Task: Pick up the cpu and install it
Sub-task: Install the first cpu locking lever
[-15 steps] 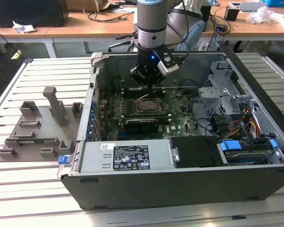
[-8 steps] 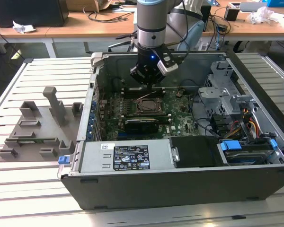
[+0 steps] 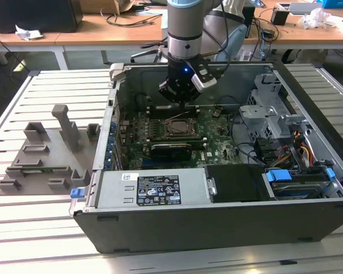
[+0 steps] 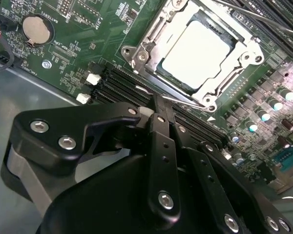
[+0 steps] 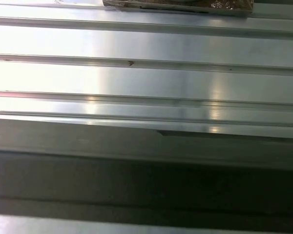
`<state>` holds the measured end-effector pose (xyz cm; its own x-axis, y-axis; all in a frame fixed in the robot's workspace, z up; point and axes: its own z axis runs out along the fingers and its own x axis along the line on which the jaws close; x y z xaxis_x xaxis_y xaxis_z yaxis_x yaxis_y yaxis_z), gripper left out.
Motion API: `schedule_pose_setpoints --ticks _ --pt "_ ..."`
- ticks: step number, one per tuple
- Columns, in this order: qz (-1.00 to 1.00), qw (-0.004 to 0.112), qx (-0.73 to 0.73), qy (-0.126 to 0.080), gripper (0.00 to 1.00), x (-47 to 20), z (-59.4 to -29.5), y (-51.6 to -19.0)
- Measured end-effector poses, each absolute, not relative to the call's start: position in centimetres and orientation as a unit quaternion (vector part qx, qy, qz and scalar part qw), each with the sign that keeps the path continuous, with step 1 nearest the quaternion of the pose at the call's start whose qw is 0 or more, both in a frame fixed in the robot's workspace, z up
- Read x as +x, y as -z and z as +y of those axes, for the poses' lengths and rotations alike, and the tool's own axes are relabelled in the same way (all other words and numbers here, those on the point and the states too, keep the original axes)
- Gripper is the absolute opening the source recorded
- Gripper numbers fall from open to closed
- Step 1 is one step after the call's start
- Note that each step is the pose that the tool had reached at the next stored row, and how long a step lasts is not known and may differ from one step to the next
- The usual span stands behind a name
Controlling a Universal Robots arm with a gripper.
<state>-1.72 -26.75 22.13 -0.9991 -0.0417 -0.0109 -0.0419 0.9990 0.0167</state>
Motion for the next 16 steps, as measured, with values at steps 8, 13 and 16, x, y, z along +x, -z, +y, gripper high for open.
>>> schedule_pose_setpoints --ticks 8,13,16 --pt "1.0 0.005 -0.021 -0.008 0.11 -0.9 -26.8 -21.6" --pt "1.0 0.005 -0.021 -0.008 0.11 -0.5 -26.8 -21.2" --pt "1.0 0.005 -0.021 -0.008 0.11 -0.4 -26.8 -21.0"
